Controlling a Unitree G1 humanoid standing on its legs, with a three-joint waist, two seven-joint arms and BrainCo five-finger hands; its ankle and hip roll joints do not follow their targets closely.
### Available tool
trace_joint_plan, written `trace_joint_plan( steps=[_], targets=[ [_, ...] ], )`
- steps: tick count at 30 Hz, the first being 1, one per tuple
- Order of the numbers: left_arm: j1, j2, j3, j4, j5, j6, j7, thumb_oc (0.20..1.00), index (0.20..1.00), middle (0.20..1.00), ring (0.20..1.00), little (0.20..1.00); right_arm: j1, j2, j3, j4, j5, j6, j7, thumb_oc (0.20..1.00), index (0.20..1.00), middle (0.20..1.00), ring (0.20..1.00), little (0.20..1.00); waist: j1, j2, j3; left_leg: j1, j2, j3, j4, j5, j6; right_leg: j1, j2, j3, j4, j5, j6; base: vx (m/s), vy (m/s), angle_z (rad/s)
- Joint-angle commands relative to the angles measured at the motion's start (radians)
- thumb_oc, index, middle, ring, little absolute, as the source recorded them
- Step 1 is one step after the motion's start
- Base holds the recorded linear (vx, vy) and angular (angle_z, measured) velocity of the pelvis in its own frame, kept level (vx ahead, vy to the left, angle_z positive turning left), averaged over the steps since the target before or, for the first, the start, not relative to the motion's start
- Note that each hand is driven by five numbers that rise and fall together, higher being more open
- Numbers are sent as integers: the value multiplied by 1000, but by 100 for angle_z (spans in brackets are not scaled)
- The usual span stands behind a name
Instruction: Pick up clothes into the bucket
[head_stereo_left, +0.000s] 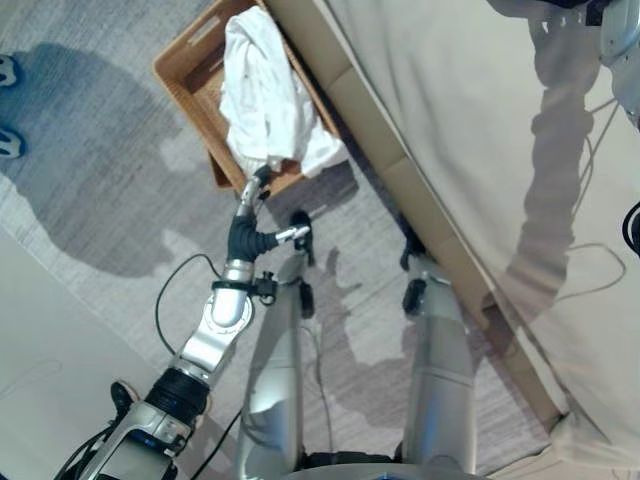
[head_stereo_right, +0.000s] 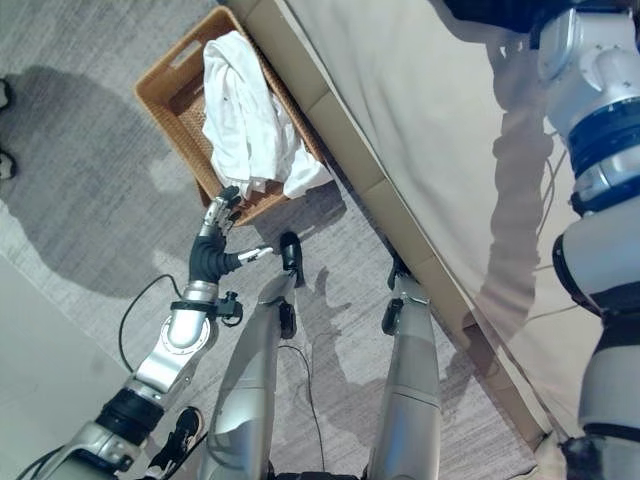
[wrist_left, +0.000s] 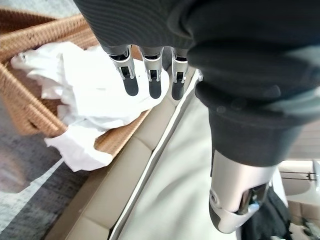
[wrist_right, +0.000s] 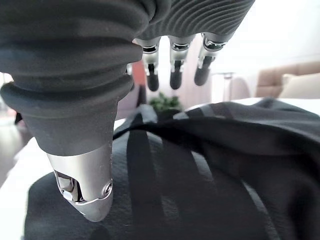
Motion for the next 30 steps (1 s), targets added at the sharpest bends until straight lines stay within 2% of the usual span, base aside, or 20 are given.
trace_joint_plan(
  steps=[1,3,4,5,6,12,22,25,26,27,30],
  targets=[
    [96,12,17,-62,-33,-38,-43,1000,1000,1000,1000,1000,-12,4,70,96,87,-15,102,1000,1000,1000,1000,1000,19,-2,-128,-57,4,-40,-26,-6,-33,-40,28,48,-24,66,63,-5,5,4],
    [99,11,22,-66,-43,-35,-53,1000,1000,1000,1000,1000,-20,-1,77,104,104,-16,125,1000,1000,1000,1000,1000,20,-1,-126,-56,4,-40,-29,-4,-35,-39,27,47,-24,66,64,-6,3,5],
    [105,9,26,-70,-58,-27,-76,1000,1000,1000,1000,1000,-23,-11,83,138,137,-18,184,652,652,652,652,652,23,1,-121,-53,3,-39,-29,-3,-36,-40,27,46,-22,67,63,-6,-1,4],
    [105,9,26,-71,-59,-26,-77,1000,1000,1000,1000,1000,-24,-11,85,139,137,-19,185,260,260,260,260,260,23,1,-121,-53,3,-39,-29,-3,-36,-40,27,46,-22,67,63,0,0,0],
    [109,7,26,-76,-64,-23,-88,1000,1000,1000,1000,1000,-25,-19,83,160,149,-15,203,200,200,200,200,200,24,3,-118,-51,3,-39,-32,-3,-36,-39,25,46,-23,67,64,0,0,0],
    [97,-4,31,-78,-85,-9,-117,1000,1000,1000,1000,1000,-36,-31,58,226,194,2,233,200,200,200,200,200,28,13,-95,-31,1,-30,-40,0,-32,-30,25,49,-25,71,67,0,0,0],
    [88,-18,23,-63,-97,10,-131,1000,1000,1000,1000,1000,-7,-12,-26,275,226,34,209,200,200,200,200,200,19,15,-88,17,-3,-13,-31,-14,-26,9,26,55,-27,71,65,0,0,0],
    [82,-25,18,-52,-91,7,-136,1000,1000,1000,1000,1000,31,-5,-88,218,315,-1,201,200,200,200,200,200,14,8,-96,47,-5,-8,-34,-18,-23,34,30,59,-37,74,65,-23,7,-1],
    [80,-28,18,-43,-91,5,-136,1000,1000,1000,1000,1000,59,-6,-124,173,370,-24,201,200,200,200,200,200,10,1,-94,54,-6,0,-41,11,-15,45,30,56,-57,106,57,-62,8,-7],
    [79,-31,19,-35,-93,3,-138,1000,1000,1000,1000,1000,82,-3,-145,136,405,-38,204,200,200,200,200,200,6,-5,-98,69,-5,2,-43,8,-14,58,30,55,-60,107,57,-67,4,-6],
    [83,-45,26,-16,-103,1,-135,1000,1000,1000,1000,1000,223,-1,-264,-78,555,-112,192,200,200,200,200,200,-21,-34,-111,151,-6,9,-51,-9,-11,147,33,53,-89,110,59,23,18,-9]
  ],
)
